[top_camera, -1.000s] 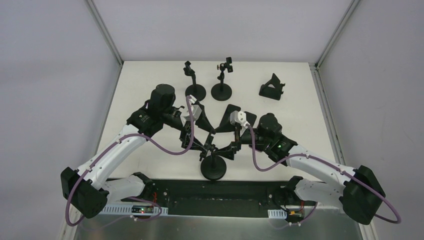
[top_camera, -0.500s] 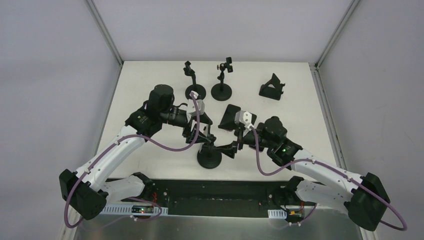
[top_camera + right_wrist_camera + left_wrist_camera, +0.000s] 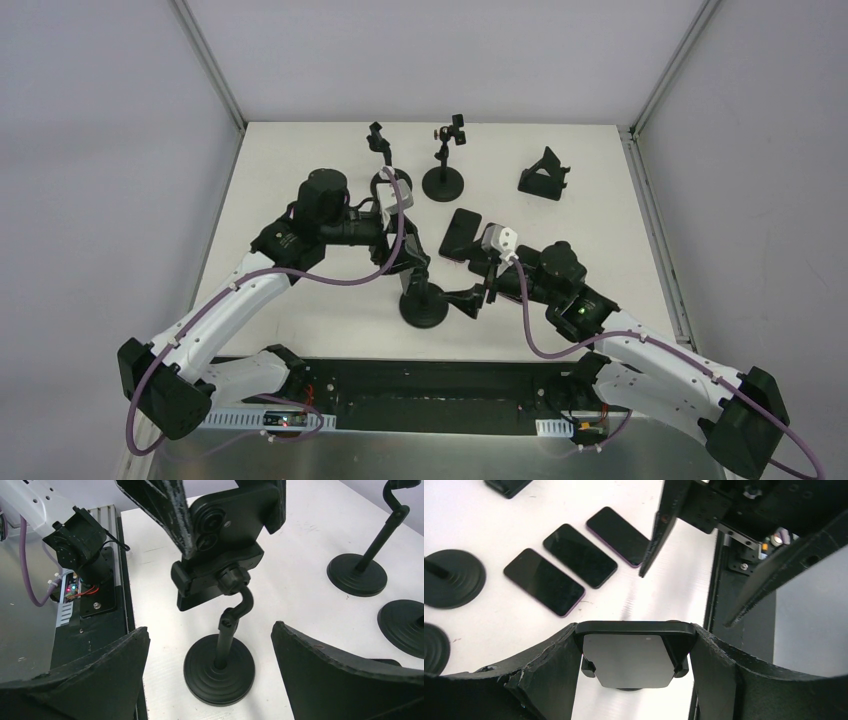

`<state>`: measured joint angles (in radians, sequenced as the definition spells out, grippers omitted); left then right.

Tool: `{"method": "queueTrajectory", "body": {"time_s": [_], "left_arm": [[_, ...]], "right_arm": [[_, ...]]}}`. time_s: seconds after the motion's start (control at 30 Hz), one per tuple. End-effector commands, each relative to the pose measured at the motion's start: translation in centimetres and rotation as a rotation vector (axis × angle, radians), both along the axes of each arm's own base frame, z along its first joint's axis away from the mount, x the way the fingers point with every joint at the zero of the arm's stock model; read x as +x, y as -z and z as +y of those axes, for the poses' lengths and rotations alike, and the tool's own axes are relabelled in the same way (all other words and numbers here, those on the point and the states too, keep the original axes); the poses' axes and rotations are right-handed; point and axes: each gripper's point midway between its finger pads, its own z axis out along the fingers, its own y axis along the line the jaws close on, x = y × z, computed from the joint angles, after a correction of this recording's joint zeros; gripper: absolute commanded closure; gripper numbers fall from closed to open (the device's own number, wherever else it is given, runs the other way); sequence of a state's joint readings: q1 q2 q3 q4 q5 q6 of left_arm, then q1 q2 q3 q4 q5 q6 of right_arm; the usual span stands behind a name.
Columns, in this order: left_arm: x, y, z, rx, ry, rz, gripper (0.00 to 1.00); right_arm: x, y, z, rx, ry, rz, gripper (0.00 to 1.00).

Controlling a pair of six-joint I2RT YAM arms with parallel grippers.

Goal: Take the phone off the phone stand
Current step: Place the phone stand with the phone at the center of the board.

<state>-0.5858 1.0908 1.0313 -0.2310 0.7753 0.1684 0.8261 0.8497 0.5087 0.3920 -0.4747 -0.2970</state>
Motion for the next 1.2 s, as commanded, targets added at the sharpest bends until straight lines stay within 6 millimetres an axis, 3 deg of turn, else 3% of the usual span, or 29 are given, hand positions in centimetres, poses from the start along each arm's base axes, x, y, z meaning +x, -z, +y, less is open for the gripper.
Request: {"method": "queueTrajectory", "body": {"time_s": [0.0,0.13,0.3,0.53,0.63,1.17], "left_arm": [[2.1,-1.4,0.5,-0.019,-0.134,-0.044,0.94],[1.9,-0.9,0.7,-0.017,-0.133,-0.037,0.68],[1.7,-0.8,0.9,-0.018,-0.137,-0.054,0.48],[1.9,-1.2,0.6,-0.026,-0.134,-0.046,0.28],[2.1,-1.2,0.4,-0.027,-0.135,-0.038,0.03],[2.6,-2.4,0.1,-0.042,-0.132,-0.057,0.01]], "right_arm": [[0.3,-0.9,-0.2,0.031,0.028,-0.004,0.04],[0.2,-0.9,-0.2,0.033,0.023,0.006,0.04],[0.0,-0.9,-0.1,0.035,0.013,0.016,0.04],[-0.2,-0.9,0.0,0.036,0.004,0.029,0.04],[-0.1,-0.8,0.0,0.034,0.009,0.032,0.04],[-0.2,-0.6,-0.6,0.037,0.033,0.044,0.05]]}}
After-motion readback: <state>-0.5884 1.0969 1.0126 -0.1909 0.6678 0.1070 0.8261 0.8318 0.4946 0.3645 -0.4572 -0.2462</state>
